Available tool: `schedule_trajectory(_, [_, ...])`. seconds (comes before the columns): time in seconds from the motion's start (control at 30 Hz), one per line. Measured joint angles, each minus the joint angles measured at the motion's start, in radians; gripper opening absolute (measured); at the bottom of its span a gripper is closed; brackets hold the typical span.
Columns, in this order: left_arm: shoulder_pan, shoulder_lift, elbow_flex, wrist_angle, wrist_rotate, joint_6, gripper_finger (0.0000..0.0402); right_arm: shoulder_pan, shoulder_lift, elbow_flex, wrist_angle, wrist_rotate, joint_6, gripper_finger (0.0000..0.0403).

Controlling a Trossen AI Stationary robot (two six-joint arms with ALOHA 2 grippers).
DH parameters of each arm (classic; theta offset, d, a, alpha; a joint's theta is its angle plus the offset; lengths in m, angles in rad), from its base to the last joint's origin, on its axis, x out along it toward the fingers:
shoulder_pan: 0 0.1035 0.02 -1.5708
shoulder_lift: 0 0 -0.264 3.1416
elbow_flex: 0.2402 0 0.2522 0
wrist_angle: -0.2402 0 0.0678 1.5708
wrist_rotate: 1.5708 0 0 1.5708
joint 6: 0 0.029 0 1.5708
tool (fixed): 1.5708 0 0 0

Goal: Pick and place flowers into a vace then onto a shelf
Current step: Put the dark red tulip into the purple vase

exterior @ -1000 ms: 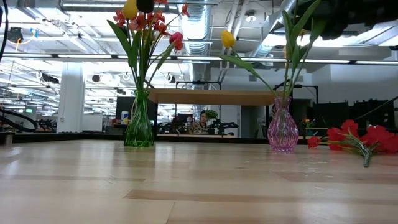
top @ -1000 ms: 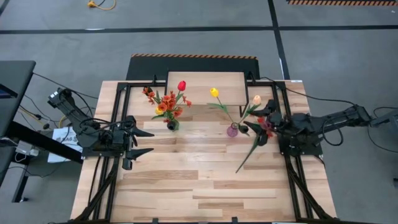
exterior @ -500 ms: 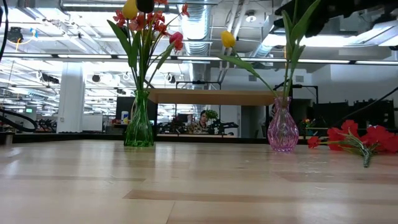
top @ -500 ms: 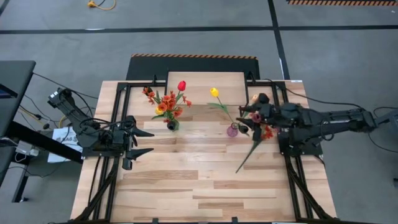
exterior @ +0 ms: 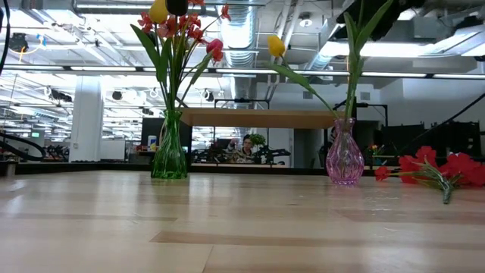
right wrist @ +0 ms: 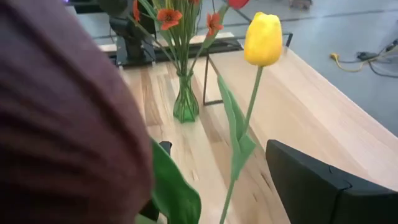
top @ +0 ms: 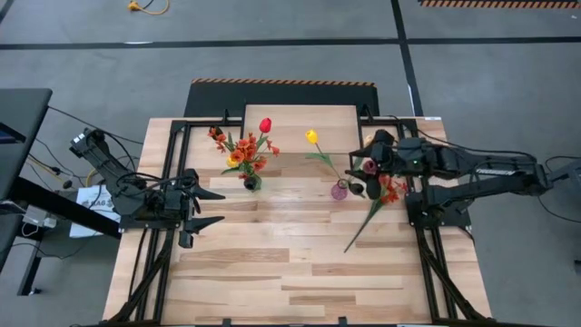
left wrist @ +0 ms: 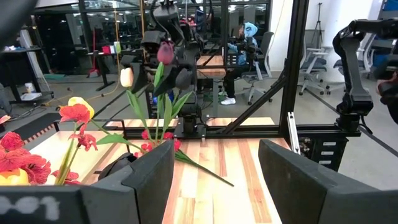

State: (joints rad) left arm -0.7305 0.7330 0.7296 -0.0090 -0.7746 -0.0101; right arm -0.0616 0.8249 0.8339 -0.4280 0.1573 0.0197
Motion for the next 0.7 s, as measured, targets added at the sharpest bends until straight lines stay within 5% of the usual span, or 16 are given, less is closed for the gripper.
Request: schedule_trajectory(0.7, [0.000,0.000,0.000,-0.001,0.000,0.000,0.0224,0.000,0.108,0.177,-0.238,0.000,-0.047,0.0258])
